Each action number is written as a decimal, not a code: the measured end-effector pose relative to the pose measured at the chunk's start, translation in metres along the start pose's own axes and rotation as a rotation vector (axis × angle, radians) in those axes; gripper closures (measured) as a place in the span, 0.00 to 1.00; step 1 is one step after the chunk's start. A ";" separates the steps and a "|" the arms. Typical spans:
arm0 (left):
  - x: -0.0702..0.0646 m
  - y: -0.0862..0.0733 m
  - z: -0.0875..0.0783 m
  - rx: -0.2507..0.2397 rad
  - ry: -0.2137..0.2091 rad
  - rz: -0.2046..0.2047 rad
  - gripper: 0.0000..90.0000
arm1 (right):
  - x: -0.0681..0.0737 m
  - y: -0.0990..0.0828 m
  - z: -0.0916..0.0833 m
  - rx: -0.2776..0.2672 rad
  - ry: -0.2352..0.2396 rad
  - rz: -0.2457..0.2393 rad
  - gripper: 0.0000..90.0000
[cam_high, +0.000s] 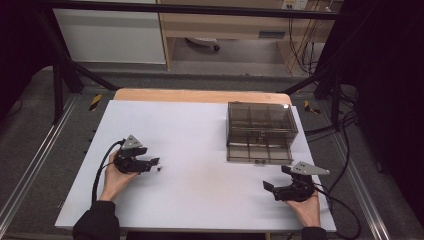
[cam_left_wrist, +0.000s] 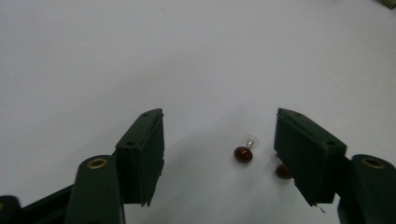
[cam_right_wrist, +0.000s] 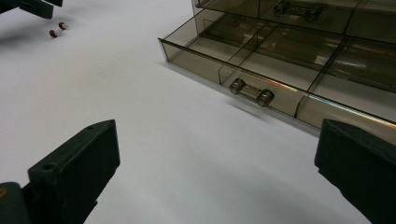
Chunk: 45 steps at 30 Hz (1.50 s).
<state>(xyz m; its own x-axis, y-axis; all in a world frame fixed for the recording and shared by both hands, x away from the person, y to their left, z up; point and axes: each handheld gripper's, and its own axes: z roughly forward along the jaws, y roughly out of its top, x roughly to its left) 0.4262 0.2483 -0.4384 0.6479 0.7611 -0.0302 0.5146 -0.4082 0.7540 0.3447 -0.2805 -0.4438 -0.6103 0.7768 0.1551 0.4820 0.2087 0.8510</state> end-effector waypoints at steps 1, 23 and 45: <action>0.000 0.000 0.000 0.000 0.000 0.000 0.39 | 0.000 0.000 0.000 0.000 0.000 0.000 0.01; -0.007 -0.002 0.014 0.064 -0.055 0.032 0.80 | 0.000 0.000 0.000 0.001 0.003 0.003 0.01; -0.012 0.002 0.007 0.037 -0.036 0.040 0.89 | 0.000 0.001 -0.001 -0.002 0.008 0.007 0.01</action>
<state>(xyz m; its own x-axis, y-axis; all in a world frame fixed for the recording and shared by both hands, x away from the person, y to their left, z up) 0.4234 0.2344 -0.4408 0.6878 0.7255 -0.0250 0.5079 -0.4564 0.7305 0.3444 -0.2812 -0.4428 -0.6117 0.7737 0.1648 0.4847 0.2020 0.8510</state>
